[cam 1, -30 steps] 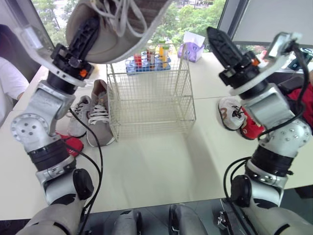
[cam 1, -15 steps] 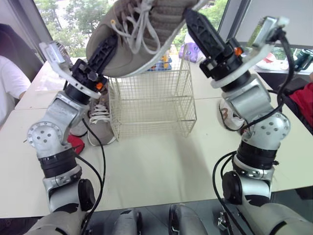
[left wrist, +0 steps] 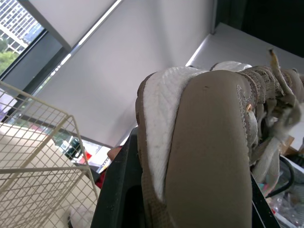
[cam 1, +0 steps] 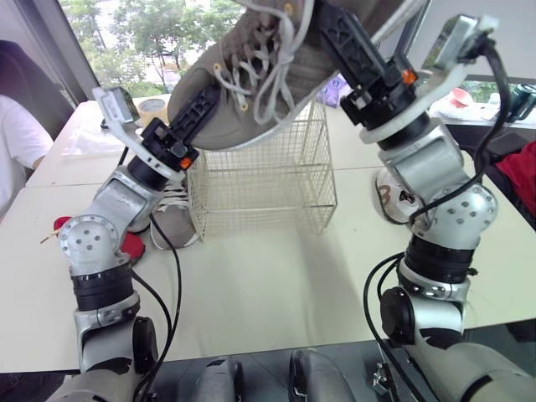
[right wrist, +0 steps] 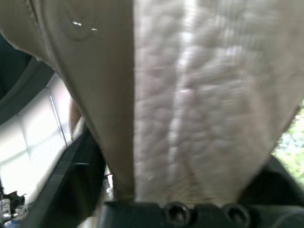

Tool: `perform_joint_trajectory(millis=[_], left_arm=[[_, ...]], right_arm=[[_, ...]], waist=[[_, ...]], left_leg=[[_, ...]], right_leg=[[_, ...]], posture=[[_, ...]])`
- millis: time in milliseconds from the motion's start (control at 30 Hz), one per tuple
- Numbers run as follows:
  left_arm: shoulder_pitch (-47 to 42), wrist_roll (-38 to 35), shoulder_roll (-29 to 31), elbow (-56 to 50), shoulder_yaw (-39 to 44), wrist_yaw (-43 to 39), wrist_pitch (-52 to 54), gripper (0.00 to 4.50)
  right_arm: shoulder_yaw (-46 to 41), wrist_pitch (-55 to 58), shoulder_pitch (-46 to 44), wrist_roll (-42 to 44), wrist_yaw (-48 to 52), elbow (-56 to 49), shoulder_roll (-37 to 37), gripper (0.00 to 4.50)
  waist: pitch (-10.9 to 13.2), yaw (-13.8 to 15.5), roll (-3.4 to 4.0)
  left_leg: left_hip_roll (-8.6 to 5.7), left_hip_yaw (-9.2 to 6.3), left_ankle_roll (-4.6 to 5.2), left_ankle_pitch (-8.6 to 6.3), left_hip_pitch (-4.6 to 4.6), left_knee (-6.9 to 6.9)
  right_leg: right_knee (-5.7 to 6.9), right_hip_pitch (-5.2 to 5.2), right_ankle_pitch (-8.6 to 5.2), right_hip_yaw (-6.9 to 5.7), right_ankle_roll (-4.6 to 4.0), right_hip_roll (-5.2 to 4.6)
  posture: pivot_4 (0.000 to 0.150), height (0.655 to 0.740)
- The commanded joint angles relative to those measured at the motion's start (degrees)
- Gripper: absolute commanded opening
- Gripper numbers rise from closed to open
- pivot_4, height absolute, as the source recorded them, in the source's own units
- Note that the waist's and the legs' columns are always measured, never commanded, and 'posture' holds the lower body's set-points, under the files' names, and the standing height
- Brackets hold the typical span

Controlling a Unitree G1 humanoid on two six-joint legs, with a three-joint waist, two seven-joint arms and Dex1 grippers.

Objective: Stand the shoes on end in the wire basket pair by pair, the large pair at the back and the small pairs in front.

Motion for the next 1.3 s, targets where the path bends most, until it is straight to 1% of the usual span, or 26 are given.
perform_joint_trajectory(millis=[33, 67, 133, 200, 267, 333, 400, 533, 567, 633, 700, 767, 900, 1067, 1200, 1300], left_arm=[[-0.47, -0.07, 0.52, -1.90, -0.40, 0.49, -0.80, 1.17], [-0.37, -0.28, 0.56, -2.00, -0.43, 0.53, -0.70, 1.70], [0.00, -0.29, 0.92, -2.42, -0.60, 0.48, -0.46, 2.50], [0.84, 2.71, 2.31, -3.18, -1.48, 1.86, -0.52, 3.59], [2.34, 5.51, 4.77, -4.40, -2.33, 1.84, 0.08, 4.46], [4.22, 8.91, 7.32, -6.51, -3.42, 1.29, 0.03, 4.46], [6.82, 11.17, 9.71, -10.38, -4.32, 1.40, 0.12, 4.46], [9.99, 9.95, 11.69, -17.81, -4.30, 3.88, 0.61, 4.46], [10.35, 10.23, 12.05, -18.86, -4.22, 4.52, 0.51, 4.46], [11.43, 11.39, 13.96, -22.06, -3.29, 7.01, 0.47, 4.46], [13.98, 12.84, 17.97, -25.63, -2.45, 7.93, 1.63, 4.46], [17.08, 11.60, 21.15, -28.34, -0.90, 8.17, 2.46, 4.46], [22.71, 9.64, 24.22, -31.54, 2.05, 9.94, 2.21, 4.46], [28.08, 7.98, 23.37, -34.17, 2.75, 13.02, 0.32, 4.46], [29.55, 8.54, 23.16, -34.49, 2.03, 13.41, -0.52, 4.46], [29.60, 9.39, 24.09, -33.38, 2.09, 12.72, -0.90, 4.46]], right_arm=[[0.41, -0.27, -2.24, 2.49, 0.56, -2.03, -0.24, 1.85], [0.37, -0.02, -2.47, 2.85, 0.27, -1.75, -0.30, 1.80], [0.15, 0.11, -2.92, 2.99, -0.16, -1.01, -0.52, 1.79], [-0.34, 0.11, -4.11, 2.52, 0.11, 0.63, -1.48, 1.79], [-1.43, -1.95, -7.42, -0.23, 1.03, 4.64, -3.03, 1.79], [-1.97, -4.39, -10.94, -3.88, 4.20, 9.18, -5.53, 1.79], [-2.02, -7.44, -15.97, -8.25, 11.44, 16.82, -9.72, 1.79], [0.64, -14.66, -26.05, -17.93, 26.77, 33.90, -16.37, 1.79], [1.68, -16.42, -27.60, -20.39, 30.04, 36.99, -17.36, 1.79], [5.95, -22.76, -31.96, -28.41, 39.08, 46.59, -19.96, 1.79], [9.53, -29.05, -36.18, -35.38, 46.39, 56.20, -21.22, 1.79], [12.04, -34.30, -38.99, -40.75, 51.20, 63.41, -21.20, 1.79], [13.87, -41.61, -42.38, -47.69, 57.35, 73.17, -20.26, 1.79], [15.50, -49.11, -44.38, -54.99, 59.48, 80.45, -18.61, 1.79], [15.46, -49.34, -45.77, -58.27, 61.66, 84.18, -17.11, 1.79], [14.96, -47.12, -46.61, -59.95, 62.54, 86.59, -16.05, 1.79]], waist=[[0.00, -0.03, 0.00], [0.00, -0.04, 0.00], [0.00, -0.04, 0.00], [0.00, -0.08, 0.00], [0.01, -0.17, 0.01], [0.01, -0.20, 0.02], [0.02, -0.17, 0.04], [0.04, 0.09, 0.03], [0.04, -0.04, 0.03], [0.04, -0.29, 0.03], [0.04, -0.56, 0.03], [0.05, -0.79, 0.04], [0.08, -0.45, 0.08], [0.09, -0.03, 0.10], [0.09, -0.15, 0.09], [0.09, -0.17, 0.09]], left_leg=[[0.00, 0.00, 0.00, 0.00, 0.00, 0.00], [0.00, 0.00, 0.00, 0.00, 0.00, 0.00], [0.00, 0.00, 0.00, 0.00, 0.00, 0.00], [0.00, 0.00, 0.00, 0.00, 0.00, 0.00], [0.00, 0.01, 0.00, 0.00, 0.00, -0.01], [0.01, 0.03, 0.00, 0.00, 0.00, -0.01], [0.01, 0.04, 0.01, -0.01, -0.01, -0.04], [-0.01, 0.04, 0.11, -0.07, -0.11, -0.08], [0.00, 0.07, 0.15, -0.09, -0.11, -0.07], [0.00, 0.08, 0.19, -0.12, -0.11, -0.08], [0.01, 0.12, 0.21, -0.13, -0.07, -0.12], [0.03, 0.27, 0.21, -0.13, -0.05, -0.17], [0.09, 0.26, 0.18, -0.12, -0.05, -0.17], [0.05, 0.25, 0.15, -0.11, -0.12, -0.16], [0.04, 0.26, 0.11, -0.10, -0.12, -0.14], [0.05, 0.25, -0.16, 0.05, -0.12, -0.15]], right_leg=[[0.00, 0.00, 0.00, 0.00, 0.00, 0.00], [0.00, 0.00, 0.00, 0.00, 0.00, 0.00], [0.00, 0.00, 0.00, 0.00, 0.00, 0.01], [0.00, -0.01, 0.00, 0.00, 0.00, 0.01], [0.01, -0.03, 0.00, 0.01, 0.00, 0.01], [0.02, -0.07, 0.00, 0.01, 0.00, 0.02], [-0.01, -0.09, -0.01, 0.01, -0.01, 0.02], [-0.18, -0.10, -0.01, 0.01, 0.00, 0.00], [-0.23, -0.10, -0.01, 0.02, 0.00, 0.01], [-0.30, -0.07, -0.01, 0.04, 0.00, 0.01], [-0.31, -0.05, -0.01, 0.07, 0.00, 0.01], [-0.29, -0.19, 0.00, 0.17, -0.01, 0.05], [-0.21, -0.23, -0.01, 0.16, -0.02, 0.07], [-0.32, -0.22, -0.01, 0.15, -0.02, -0.01], [-0.38, -0.18, -0.01, 0.15, -0.03, -0.02], [-0.39, -0.17, -0.01, 0.14, -0.03, -0.01]], posture=[[0.150, 0.7400], [0.150, 0.7400], [0.150, 0.7400], [0.150, 0.7400], [0.150, 0.7400], [0.150, 0.7400], [0.150, 0.7400], [0.150, 0.7400], [0.150, 0.7400], [0.150, 0.7400], [0.150, 0.7400], [0.150, 0.7400], [0.150, 0.7400], [0.150, 0.7400], [0.150, 0.7400], [0.150, 0.7400]])
